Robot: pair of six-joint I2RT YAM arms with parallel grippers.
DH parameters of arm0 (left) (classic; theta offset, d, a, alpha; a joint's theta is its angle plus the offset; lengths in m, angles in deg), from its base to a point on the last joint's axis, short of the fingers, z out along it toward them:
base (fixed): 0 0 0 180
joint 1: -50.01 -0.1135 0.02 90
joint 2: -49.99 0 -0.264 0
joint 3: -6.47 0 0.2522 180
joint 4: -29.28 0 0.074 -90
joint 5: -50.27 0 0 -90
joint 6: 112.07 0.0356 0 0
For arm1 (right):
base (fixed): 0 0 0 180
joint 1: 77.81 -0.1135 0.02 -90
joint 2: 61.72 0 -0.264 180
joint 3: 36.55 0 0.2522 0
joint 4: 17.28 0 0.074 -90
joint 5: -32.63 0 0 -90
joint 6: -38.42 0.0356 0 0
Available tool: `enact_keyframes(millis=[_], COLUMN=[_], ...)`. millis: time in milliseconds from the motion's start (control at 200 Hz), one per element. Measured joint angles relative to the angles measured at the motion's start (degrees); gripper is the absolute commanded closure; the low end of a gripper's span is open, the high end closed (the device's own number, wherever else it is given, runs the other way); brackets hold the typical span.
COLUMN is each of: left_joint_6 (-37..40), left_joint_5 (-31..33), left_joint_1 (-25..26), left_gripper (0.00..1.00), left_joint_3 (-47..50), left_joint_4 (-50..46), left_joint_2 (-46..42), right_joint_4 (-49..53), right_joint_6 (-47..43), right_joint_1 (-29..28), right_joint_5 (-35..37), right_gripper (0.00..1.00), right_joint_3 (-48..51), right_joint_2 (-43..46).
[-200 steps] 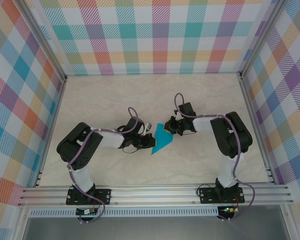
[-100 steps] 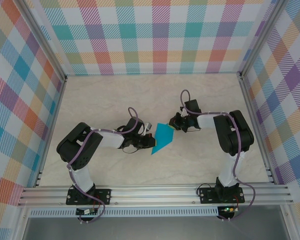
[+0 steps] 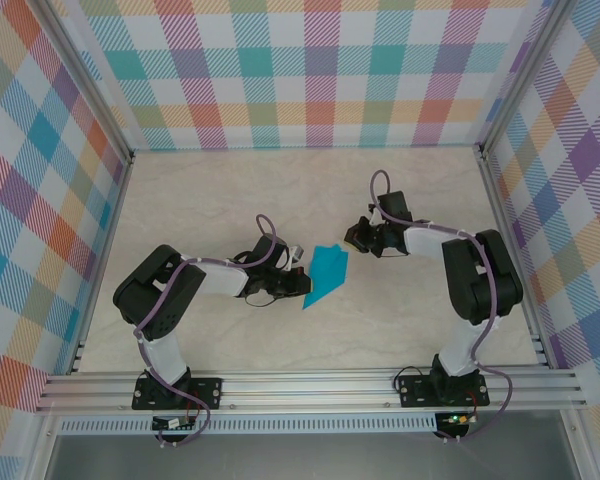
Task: Fold a paper plane with a square sheet of paper (pick it up from the middle)
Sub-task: Fourth fold the wing at the center of the table.
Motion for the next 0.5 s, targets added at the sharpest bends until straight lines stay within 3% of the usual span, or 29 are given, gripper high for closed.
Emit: enact_keyframes(millis=[300,500], left_joint_6=[0.00,0.00], left_joint_5=[-0.15,-0.20], left_joint_1=[0.00,0.00], left_gripper=[1.00,1.00], left_joint_3=[-0.04,-0.09], left_joint_4=[-0.02,-0.07], left_joint_2=[0.04,0.04], right_joint_4=[-4.46,-7.93], right_joint_6=[2.64,4.74], right_joint_1=[-8.50,-9.20], right_joint_5=[-1.57,-2.16], right_gripper=[0.94,0.95], right_joint_3=[2.67,5.68], right_joint_2=[0.37,-4.42])
